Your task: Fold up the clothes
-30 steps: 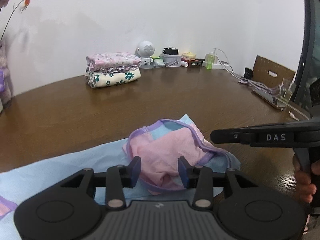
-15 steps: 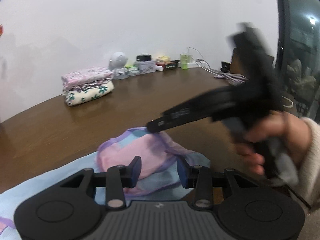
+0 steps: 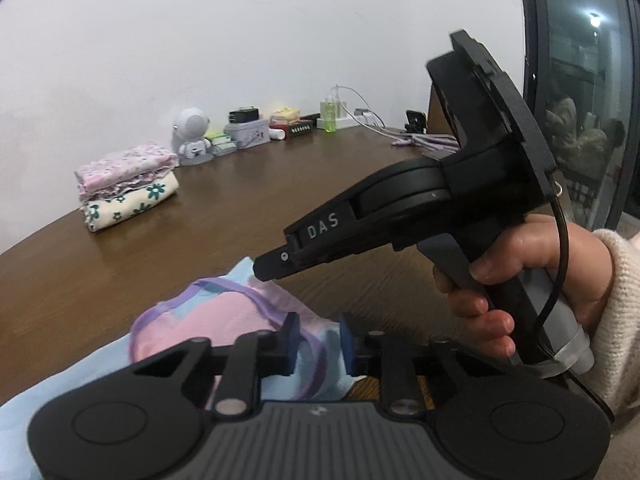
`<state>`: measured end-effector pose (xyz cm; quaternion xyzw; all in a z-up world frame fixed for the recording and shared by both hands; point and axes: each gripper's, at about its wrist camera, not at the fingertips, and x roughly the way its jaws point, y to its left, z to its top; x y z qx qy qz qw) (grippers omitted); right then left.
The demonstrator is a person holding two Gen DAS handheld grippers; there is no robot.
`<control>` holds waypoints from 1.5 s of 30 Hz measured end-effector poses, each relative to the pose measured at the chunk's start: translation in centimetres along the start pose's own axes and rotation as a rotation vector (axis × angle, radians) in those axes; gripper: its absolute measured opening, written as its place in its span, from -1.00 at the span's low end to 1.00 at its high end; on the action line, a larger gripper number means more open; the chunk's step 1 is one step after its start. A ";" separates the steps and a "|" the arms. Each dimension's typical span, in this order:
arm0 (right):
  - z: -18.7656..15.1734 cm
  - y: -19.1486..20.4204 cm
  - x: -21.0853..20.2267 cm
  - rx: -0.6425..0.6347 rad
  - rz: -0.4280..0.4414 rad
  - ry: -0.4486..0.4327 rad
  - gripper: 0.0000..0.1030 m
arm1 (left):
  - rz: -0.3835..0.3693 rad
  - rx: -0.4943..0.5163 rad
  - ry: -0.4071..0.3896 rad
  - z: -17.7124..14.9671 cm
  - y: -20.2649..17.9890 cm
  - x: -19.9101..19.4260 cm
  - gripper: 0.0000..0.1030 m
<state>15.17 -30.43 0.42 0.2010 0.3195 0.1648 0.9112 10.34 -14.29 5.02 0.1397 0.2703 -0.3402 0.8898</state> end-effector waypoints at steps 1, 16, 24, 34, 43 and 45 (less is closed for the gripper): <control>0.0 -0.3 0.1 0.006 0.003 0.005 -0.82 | 0.005 0.014 0.006 -0.1 -0.2 0.2 -0.76; 0.2 -0.3 3.1 -0.032 0.046 0.072 -0.83 | 0.021 0.010 0.030 -1.2 -0.1 -0.1 -0.76; -0.8 -0.1 -1.7 -0.035 0.041 -0.006 -0.72 | -0.005 -0.046 0.030 -1.3 0.9 -0.8 -0.71; -5.7 1.9 -6.8 -0.181 -0.075 0.060 -0.41 | -0.108 -0.216 0.098 -1.5 3.2 0.2 -0.81; -7.2 4.2 -6.2 -0.302 -0.129 0.063 -0.41 | -0.111 -0.309 0.083 -1.7 4.4 -0.5 -0.93; -7.3 4.6 -6.0 -0.322 -0.145 0.060 -0.41 | -0.114 -0.315 0.076 -1.7 4.5 -0.7 -0.93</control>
